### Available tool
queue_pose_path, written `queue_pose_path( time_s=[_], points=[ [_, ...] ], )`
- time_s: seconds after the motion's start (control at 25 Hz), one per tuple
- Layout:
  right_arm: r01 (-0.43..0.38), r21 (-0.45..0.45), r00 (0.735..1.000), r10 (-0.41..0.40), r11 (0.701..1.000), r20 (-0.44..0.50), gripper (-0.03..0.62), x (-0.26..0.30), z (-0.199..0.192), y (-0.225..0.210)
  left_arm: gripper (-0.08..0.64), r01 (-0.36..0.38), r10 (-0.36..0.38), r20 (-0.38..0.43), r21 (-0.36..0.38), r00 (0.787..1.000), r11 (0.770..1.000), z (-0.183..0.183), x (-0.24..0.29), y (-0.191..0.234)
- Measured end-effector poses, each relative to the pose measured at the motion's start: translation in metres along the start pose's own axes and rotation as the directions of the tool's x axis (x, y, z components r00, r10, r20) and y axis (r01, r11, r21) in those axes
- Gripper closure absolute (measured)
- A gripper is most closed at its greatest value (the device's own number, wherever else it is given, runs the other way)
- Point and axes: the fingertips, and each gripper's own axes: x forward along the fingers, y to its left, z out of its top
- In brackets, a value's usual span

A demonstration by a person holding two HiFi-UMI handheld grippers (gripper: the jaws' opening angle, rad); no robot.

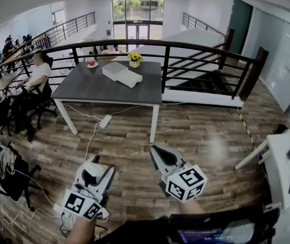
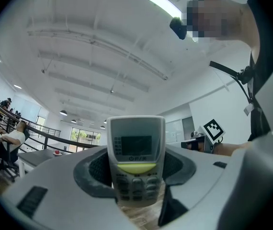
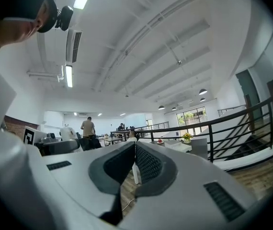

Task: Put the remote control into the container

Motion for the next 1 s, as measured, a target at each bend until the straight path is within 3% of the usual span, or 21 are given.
queue_pose_path(
  time_s=[0.28,0.52,1.0],
  points=[
    [0.066,0.0,0.998,-0.066,0.998,-0.012,0.591,0.018,-0.015,0.003,0.307,0.056,-0.057,-0.005,-0.012,0.998,0.998,-0.012,0.0,0.03],
    [0.073,0.005,0.997,-0.073,0.997,-0.013,0.591,0.039,-0.017,-0.021,0.307,0.051,-0.052,-0.021,-0.011,0.998,0.999,-0.021,0.025,0.053],
    [-0.011,0.022,1.0,0.01,1.0,0.016,0.591,0.106,0.013,-0.16,0.307,-0.014,0.017,-0.048,0.056,0.999,0.998,-0.031,0.176,0.085]
  ],
)
